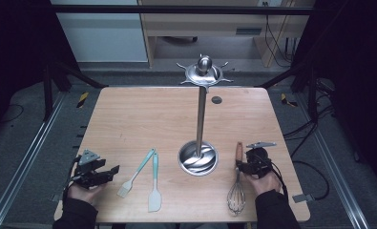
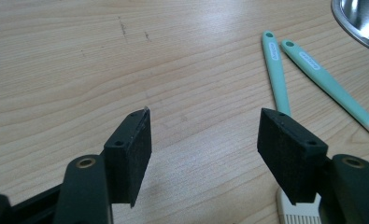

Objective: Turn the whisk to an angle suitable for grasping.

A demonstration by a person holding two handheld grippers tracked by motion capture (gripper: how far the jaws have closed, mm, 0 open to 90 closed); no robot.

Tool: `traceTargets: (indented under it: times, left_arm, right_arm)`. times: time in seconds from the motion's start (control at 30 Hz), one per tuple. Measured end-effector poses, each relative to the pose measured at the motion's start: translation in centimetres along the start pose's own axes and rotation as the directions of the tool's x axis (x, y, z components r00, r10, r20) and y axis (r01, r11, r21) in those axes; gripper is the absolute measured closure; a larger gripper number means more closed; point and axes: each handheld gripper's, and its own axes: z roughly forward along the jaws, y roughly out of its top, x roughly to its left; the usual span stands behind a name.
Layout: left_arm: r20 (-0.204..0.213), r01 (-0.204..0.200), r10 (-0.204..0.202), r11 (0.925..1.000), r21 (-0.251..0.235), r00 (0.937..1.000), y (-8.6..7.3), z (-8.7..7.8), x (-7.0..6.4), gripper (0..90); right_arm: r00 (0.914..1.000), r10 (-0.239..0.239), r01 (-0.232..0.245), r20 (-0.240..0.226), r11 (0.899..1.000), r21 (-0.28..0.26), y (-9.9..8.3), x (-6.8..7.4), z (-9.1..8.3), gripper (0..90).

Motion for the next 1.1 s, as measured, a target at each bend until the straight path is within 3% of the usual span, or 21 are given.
traceTargets:
  times: [0.37,0.77,0.87,1.1]
  left_arm:
    - [0.001,0.004,-0.004,0.9999,0.011,1.0,0.0,0.1,0.1,35.9]
    - [0.003,0.005,-0.005,0.9998,0.021,1.0,0.0,0.1,0.1,36.7]
    - [0.004,0.008,-0.008,0.9997,0.022,1.0,0.0,0.1,0.1,36.8]
    - [0.006,0.009,-0.01,0.9997,0.025,0.9999,0.0,0.2,0.2,36.8]
  right_arm:
    - [0.9999,0.004,-0.005,0.01,0.995,0.096,0.6,0.5,1.9,51.9]
    - [0.9993,-0.005,0.001,0.036,0.993,0.122,0.8,0.4,1.9,59.7]
    - [0.9992,-0.027,0.023,0.029,0.991,0.132,0.8,0.0,1.6,65.6]
    - [0.9979,-0.065,0.064,0.001,0.987,0.148,0.7,-0.3,1.4,67.8]
